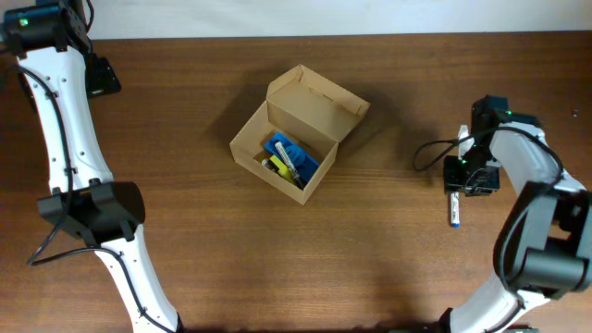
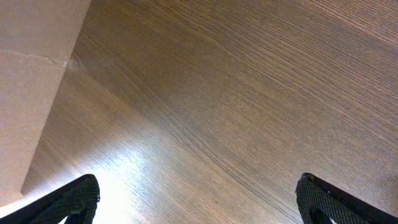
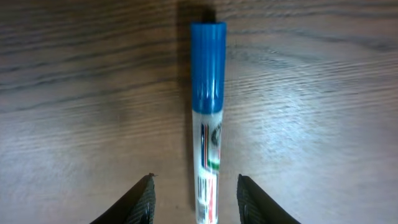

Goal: Pack container
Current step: 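Move the right gripper to the blue-capped marker and grasp it, then carry the blue-capped marker into the box and release it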

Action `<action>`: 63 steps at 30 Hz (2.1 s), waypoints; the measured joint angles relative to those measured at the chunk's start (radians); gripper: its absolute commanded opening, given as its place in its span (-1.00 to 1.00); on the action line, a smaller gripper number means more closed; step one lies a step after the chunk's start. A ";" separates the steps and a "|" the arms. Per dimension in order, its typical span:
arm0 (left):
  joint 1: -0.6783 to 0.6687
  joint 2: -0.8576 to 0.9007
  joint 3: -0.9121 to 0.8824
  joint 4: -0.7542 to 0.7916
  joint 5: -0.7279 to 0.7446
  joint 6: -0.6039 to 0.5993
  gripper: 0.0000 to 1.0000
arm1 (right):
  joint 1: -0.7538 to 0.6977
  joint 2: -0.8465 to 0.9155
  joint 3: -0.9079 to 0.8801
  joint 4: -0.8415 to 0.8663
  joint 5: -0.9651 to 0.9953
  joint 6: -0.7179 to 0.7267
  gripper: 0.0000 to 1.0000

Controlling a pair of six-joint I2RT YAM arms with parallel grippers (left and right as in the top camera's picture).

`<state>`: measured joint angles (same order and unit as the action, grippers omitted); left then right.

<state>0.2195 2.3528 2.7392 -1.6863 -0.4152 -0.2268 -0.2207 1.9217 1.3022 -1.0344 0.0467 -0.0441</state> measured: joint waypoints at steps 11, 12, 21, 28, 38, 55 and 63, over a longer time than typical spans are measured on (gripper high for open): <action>0.000 0.000 0.000 0.000 0.000 0.000 1.00 | 0.000 0.080 -0.003 0.014 -0.008 0.021 -0.93; 0.000 0.000 0.000 0.000 0.000 0.000 1.00 | 0.000 0.080 -0.003 0.014 -0.009 0.021 -0.92; 0.000 0.000 0.000 0.000 0.000 0.000 0.99 | 0.000 0.068 0.061 -0.081 -0.070 0.009 -0.92; 0.000 0.000 0.000 0.000 0.001 0.000 1.00 | 0.056 -0.050 0.415 -0.235 -0.123 0.006 -0.92; 0.000 0.000 0.000 0.000 0.000 0.000 1.00 | 0.424 -0.121 0.761 -0.310 -0.142 -0.030 -0.92; 0.000 0.000 0.000 0.000 0.000 0.000 1.00 | 0.799 0.216 0.761 -0.183 -0.109 -0.223 -0.92; 0.000 0.000 0.000 0.000 0.000 0.000 1.00 | 0.862 0.383 0.761 -0.184 -0.101 -0.261 -0.93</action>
<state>0.2195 2.3528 2.7392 -1.6863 -0.4152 -0.2268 0.6415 2.3047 2.0628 -1.2182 -0.0540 -0.3050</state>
